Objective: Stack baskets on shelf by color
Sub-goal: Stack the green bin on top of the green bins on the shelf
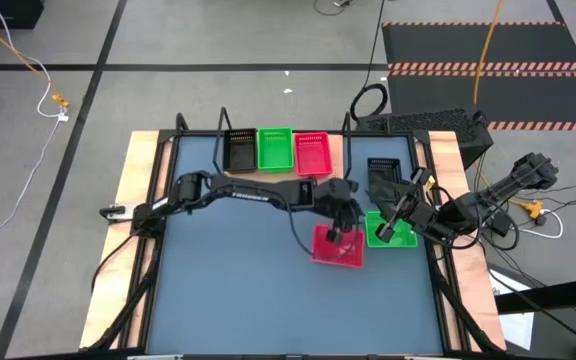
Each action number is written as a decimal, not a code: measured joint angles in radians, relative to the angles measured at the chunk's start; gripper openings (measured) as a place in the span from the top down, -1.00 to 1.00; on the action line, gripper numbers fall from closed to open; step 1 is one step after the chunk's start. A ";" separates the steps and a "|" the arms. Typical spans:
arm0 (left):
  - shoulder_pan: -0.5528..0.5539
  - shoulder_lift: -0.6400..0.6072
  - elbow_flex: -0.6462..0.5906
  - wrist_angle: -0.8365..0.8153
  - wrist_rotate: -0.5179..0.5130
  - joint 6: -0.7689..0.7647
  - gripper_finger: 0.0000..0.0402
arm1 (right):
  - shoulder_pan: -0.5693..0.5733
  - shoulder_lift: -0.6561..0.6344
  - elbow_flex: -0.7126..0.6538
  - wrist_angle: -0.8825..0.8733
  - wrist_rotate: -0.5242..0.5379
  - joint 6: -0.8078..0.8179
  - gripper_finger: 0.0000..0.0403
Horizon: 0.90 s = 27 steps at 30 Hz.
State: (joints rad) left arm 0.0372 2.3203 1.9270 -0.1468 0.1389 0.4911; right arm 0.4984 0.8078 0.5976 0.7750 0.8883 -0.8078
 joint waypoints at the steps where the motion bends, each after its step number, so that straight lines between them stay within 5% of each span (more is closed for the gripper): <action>1: -0.003 0.000 0.000 0.000 0.002 0.000 0.47 | 0.000 0.000 0.000 0.000 0.000 0.000 0.35; 9: -0.018 0.000 0.000 0.030 0.067 0.000 0.47 | 0.000 0.000 0.000 0.007 -0.010 -0.007 0.35; 17: -0.003 0.000 0.007 0.118 0.074 -0.014 0.47 | -0.002 0.000 0.000 0.008 -0.136 0.010 0.35; 27: 0.009 0.181 0.219 0.028 0.097 -0.051 0.47 | -0.039 0.000 0.000 0.002 -0.132 0.019 0.35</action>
State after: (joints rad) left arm 0.0464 2.5013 2.1463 -0.1190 0.2363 0.4399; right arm 0.4593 0.8082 0.5976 0.7773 0.7562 -0.7891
